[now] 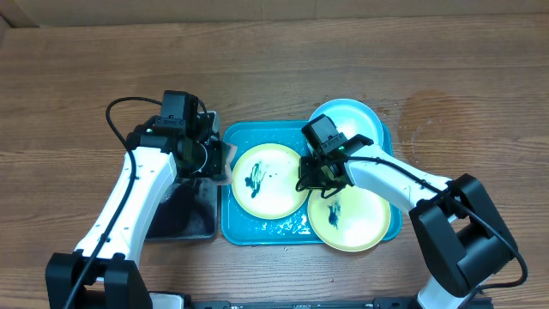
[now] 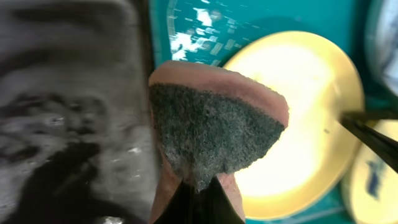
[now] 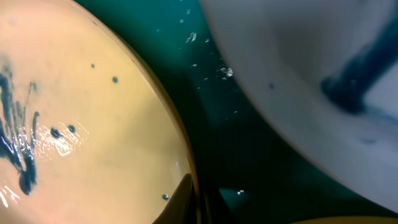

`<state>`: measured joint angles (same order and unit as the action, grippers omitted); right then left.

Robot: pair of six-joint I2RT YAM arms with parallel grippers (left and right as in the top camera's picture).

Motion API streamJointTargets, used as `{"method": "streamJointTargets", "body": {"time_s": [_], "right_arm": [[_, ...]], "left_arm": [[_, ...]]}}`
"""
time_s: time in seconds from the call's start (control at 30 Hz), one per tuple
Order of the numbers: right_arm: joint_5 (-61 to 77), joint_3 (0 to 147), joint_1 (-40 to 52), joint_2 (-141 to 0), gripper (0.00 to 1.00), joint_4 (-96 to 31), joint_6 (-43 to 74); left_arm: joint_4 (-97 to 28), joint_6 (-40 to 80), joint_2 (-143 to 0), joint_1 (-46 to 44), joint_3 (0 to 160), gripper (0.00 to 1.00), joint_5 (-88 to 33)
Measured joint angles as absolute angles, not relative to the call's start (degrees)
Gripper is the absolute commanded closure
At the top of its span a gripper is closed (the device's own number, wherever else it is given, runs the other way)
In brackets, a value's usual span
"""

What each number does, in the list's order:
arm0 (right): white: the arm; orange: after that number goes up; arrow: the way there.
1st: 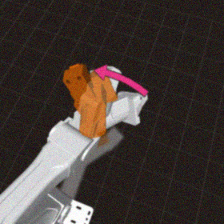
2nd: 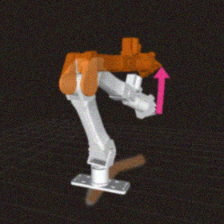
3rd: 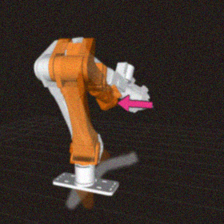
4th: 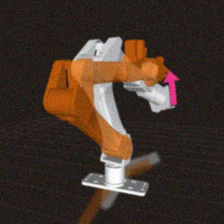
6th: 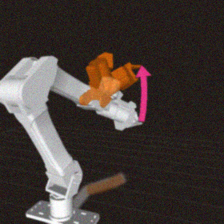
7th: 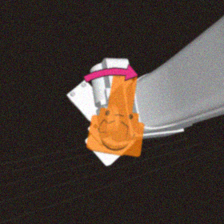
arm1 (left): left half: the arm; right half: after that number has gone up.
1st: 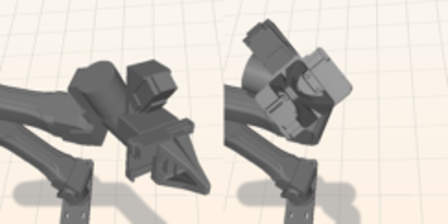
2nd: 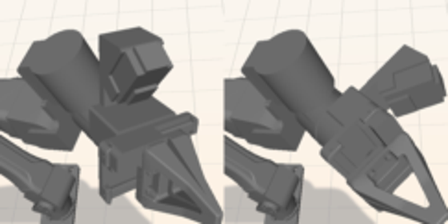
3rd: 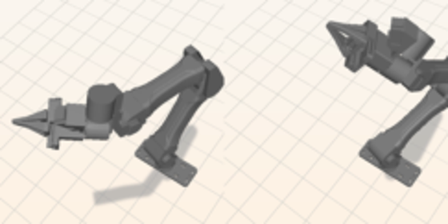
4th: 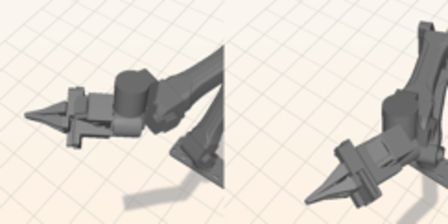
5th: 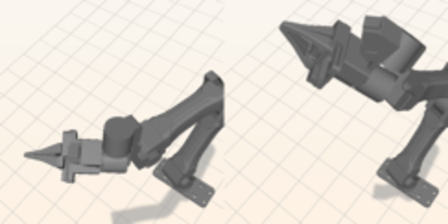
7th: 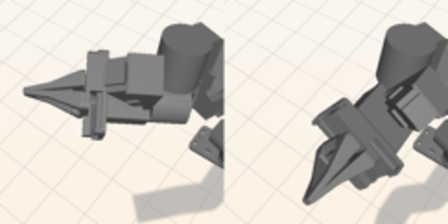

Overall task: Clean dirty plates on tray and stack at the side
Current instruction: 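Carry the sponge with left gripper onto the left yellow plate, then scrub the left yellow plate with the sponge while right gripper holds its rim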

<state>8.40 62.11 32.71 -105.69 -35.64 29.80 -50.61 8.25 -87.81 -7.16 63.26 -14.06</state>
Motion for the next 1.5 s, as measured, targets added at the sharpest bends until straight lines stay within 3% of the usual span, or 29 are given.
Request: {"method": "streamJointTargets", "body": {"time_s": [0.33, 0.57, 0.9, 1.5], "right_arm": [[6.0, 62.7, 32.9, -105.6, 0.96, -36.2, 28.4], [4.3, 63.4, 33.0, -105.6, 0.96, -38.0, 28.2], [4.0, 63.5, 33.0, -105.6, 0.96, -38.7, 28.3], [2.6, 63.5, 32.9, -105.6, 0.96, -38.8, 28.0]], "left_arm": [[-49.7, 7.0, -87.8, -11.4, 63.3, 0.96, -21.8], [-48.3, 8.1, -88.5, -15.8, 63.3, 0.96, -20.9], [-40.6, 15.7, -104.6, -16.1, 63.3, 0.96, -17.5], [-36.6, 18.1, -110.6, -23.8, 65.0, 0.96, -31.0]]}}
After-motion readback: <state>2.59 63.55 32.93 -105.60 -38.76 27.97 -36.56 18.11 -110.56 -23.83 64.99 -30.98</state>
